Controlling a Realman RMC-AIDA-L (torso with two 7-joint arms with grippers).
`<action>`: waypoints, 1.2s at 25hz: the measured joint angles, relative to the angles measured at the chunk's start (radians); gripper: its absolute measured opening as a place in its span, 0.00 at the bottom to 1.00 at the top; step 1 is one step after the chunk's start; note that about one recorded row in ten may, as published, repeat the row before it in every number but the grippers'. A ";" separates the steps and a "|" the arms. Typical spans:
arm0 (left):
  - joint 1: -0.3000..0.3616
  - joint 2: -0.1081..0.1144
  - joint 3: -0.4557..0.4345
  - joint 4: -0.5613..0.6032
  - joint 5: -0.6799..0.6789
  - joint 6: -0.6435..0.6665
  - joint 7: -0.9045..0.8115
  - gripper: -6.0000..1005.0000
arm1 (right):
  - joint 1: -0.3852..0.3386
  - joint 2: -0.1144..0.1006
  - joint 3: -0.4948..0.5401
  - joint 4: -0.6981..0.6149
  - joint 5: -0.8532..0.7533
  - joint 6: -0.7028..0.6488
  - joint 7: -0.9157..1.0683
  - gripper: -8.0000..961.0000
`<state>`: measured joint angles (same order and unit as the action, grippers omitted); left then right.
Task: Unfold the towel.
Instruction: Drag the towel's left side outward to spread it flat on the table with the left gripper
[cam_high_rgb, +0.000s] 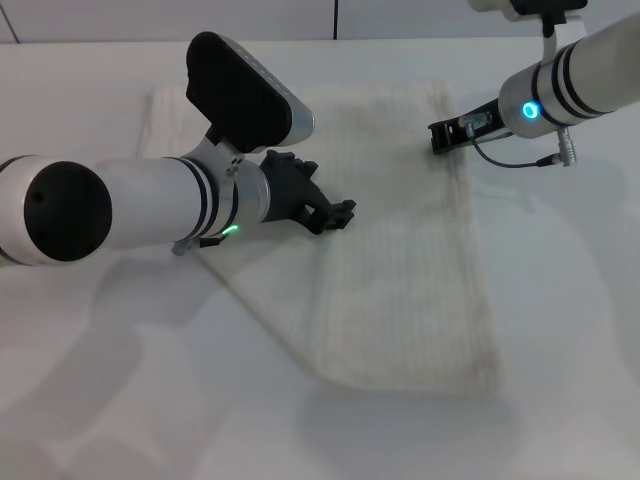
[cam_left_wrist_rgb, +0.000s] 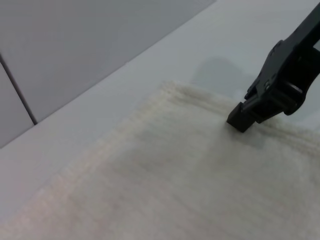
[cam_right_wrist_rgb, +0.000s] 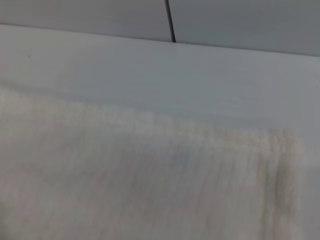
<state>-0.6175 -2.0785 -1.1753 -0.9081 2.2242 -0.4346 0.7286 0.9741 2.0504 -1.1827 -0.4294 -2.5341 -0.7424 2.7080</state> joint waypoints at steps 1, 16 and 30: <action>0.000 0.000 0.000 0.000 0.000 0.000 0.000 0.78 | 0.000 0.000 0.000 0.000 0.000 0.000 0.000 0.03; -0.016 0.006 0.000 -0.021 0.009 -0.078 0.000 0.29 | 0.000 0.004 0.000 -0.006 0.000 -0.003 -0.002 0.03; 0.138 0.012 -0.069 -0.405 0.305 -0.348 -0.218 0.06 | -0.006 0.004 0.000 -0.006 -0.008 -0.011 -0.002 0.03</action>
<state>-0.4800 -2.0668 -1.2445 -1.3128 2.5289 -0.7824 0.5108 0.9678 2.0540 -1.1827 -0.4357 -2.5424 -0.7537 2.7058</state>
